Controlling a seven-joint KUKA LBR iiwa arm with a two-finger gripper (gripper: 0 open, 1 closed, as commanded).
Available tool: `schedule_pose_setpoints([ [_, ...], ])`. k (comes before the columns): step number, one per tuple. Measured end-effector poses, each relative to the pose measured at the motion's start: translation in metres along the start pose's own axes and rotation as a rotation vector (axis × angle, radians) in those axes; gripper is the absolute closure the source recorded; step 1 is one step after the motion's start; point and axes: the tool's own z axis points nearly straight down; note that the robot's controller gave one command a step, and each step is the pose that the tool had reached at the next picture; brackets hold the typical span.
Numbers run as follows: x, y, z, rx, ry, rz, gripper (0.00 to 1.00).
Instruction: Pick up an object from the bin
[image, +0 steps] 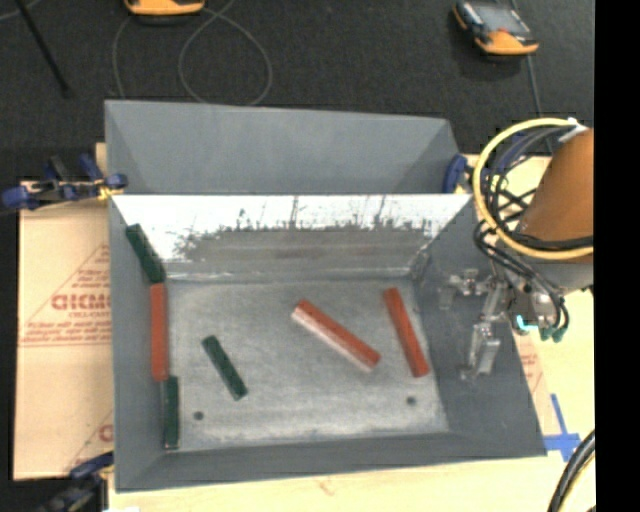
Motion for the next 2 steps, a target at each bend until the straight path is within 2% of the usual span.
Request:
schedule_pose_setpoints([
  [1, -0.051, 0.096, 0.176, -0.004, -0.001, 0.055, 0.0],
  [2, -0.052, 0.11, 0.141, -0.003, -0.01, 0.224, 0.0],
])
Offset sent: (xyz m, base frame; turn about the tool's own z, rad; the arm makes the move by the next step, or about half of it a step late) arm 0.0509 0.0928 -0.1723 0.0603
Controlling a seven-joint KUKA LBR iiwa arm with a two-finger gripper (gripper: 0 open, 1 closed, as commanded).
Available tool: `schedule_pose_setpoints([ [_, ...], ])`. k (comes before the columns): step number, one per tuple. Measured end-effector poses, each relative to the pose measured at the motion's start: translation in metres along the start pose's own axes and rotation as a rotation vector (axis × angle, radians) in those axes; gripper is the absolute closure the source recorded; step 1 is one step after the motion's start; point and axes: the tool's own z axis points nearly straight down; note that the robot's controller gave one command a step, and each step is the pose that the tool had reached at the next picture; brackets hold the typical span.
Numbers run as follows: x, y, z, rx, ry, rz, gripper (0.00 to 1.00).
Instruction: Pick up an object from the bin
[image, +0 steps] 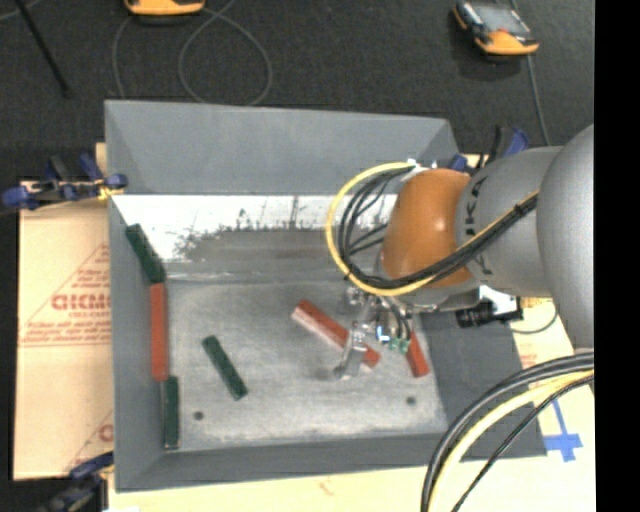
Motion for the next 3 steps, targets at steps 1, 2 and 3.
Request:
schedule_pose_setpoints([
  [1, -0.015, -0.003, -0.01, 0.002, 0.0, 0.419, 0.0],
  [2, -0.006, 0.004, 0.032, 0.005, 0.007, 0.649, 0.0],
  [3, -0.007, 0.002, 0.032, 0.007, 0.005, 0.642, 0.0],
])
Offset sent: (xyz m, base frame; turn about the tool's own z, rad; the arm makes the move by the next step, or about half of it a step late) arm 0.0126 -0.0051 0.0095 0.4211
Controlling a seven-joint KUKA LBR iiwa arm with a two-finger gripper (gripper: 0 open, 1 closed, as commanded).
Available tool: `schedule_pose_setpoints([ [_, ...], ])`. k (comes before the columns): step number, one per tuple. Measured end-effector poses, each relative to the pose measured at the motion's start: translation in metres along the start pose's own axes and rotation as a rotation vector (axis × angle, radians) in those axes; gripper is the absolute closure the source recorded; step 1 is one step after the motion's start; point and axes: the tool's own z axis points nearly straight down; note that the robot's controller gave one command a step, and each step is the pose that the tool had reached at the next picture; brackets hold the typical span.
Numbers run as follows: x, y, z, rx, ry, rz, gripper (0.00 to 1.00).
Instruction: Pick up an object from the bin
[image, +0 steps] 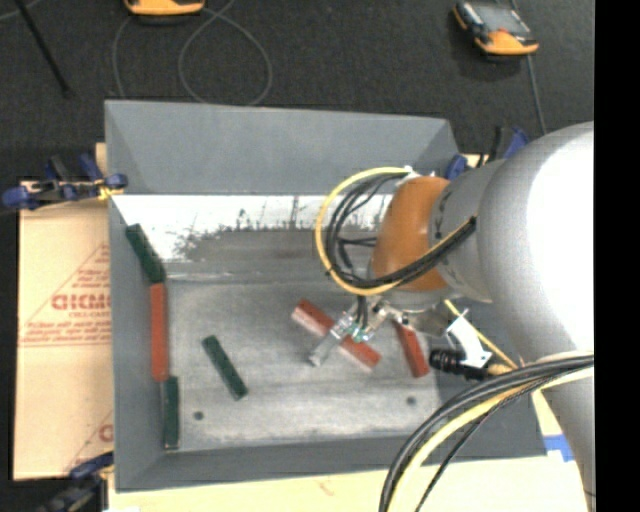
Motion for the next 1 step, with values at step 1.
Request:
schedule_pose_setpoints([
  [1, -0.0007, 0.0002, -0.0009, -0.001, -0.001, -0.001, 1.0],
])
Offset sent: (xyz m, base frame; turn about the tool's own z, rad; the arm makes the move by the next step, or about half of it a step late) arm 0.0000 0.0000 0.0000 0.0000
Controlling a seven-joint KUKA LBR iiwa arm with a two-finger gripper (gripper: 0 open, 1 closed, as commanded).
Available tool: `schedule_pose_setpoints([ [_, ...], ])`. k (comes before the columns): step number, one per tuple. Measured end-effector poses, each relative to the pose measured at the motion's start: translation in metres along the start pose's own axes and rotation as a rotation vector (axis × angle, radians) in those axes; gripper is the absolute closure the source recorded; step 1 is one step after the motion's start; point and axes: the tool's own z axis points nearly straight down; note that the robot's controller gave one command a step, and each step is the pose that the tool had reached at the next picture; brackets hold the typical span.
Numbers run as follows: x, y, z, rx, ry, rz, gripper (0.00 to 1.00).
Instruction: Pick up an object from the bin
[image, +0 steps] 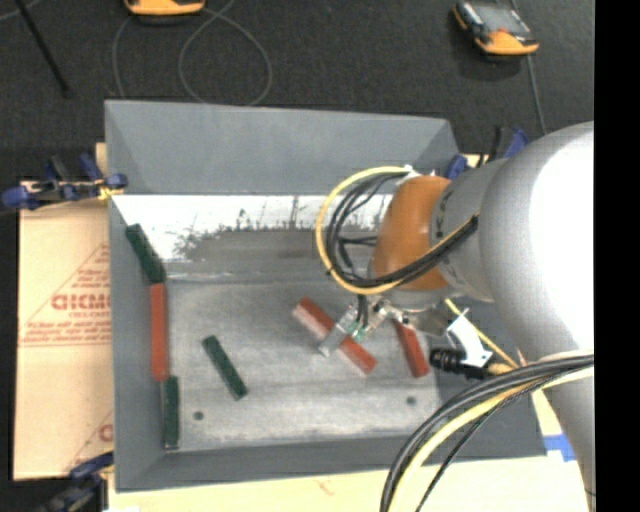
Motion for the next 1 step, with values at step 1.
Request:
schedule_pose_setpoints([
  [1, -0.0025, 0.0007, -0.0658, -0.008, -0.003, -0.01, 1.0],
])
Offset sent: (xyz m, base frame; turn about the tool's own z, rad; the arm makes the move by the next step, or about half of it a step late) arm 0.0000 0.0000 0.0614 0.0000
